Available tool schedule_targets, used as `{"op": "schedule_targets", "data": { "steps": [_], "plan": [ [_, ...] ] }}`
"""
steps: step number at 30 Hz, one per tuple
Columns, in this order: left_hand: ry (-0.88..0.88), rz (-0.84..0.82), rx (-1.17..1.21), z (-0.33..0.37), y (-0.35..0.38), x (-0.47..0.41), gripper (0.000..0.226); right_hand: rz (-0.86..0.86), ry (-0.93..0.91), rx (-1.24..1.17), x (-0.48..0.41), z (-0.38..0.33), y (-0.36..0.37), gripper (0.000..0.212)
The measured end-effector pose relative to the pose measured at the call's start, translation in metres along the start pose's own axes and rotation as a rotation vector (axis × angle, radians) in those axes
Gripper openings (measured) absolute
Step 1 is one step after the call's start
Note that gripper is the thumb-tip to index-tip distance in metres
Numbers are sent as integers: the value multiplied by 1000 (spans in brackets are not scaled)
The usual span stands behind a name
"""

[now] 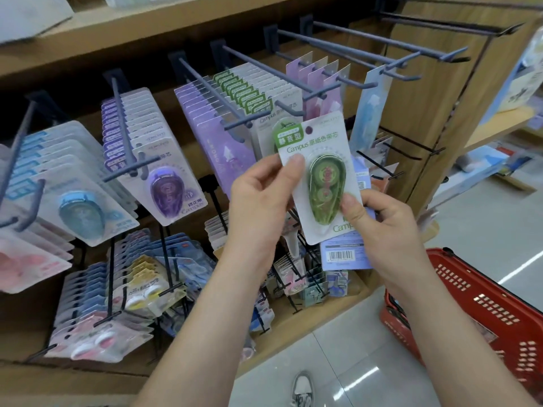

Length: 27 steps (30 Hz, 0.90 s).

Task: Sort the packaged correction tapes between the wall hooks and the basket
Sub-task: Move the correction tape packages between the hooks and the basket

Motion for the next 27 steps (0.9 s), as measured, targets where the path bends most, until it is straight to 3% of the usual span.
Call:
{"op": "schedule_targets", "data": {
  "steps": [4, 9, 17, 25, 27],
  "plan": [
    [116, 87, 28, 1, 11, -5, 15, -17, -30, 94, -1, 1, 3, 41],
    [198, 158, 58, -2, 14, -10, 23, 2, -68, 178, -12, -1, 3, 45],
    [207, -28, -47, -6, 5, -9, 21, 33, -51, 67, -18, -3, 6, 52],
    [187, -80, -180, -4, -1, -6, 16, 28, -52, 114, -29, -4, 6, 57],
    [164, -109, -162, -6, -1, -1, 37, 20, -42, 124, -33, -4, 6, 51]
  ]
}}
Point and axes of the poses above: each hand's wrist, its own x-axis away from the middle knuckle, its own y-axis out of the palm, z = x × y, the point moved 4 cm from there along -x, towards the middle knuckle
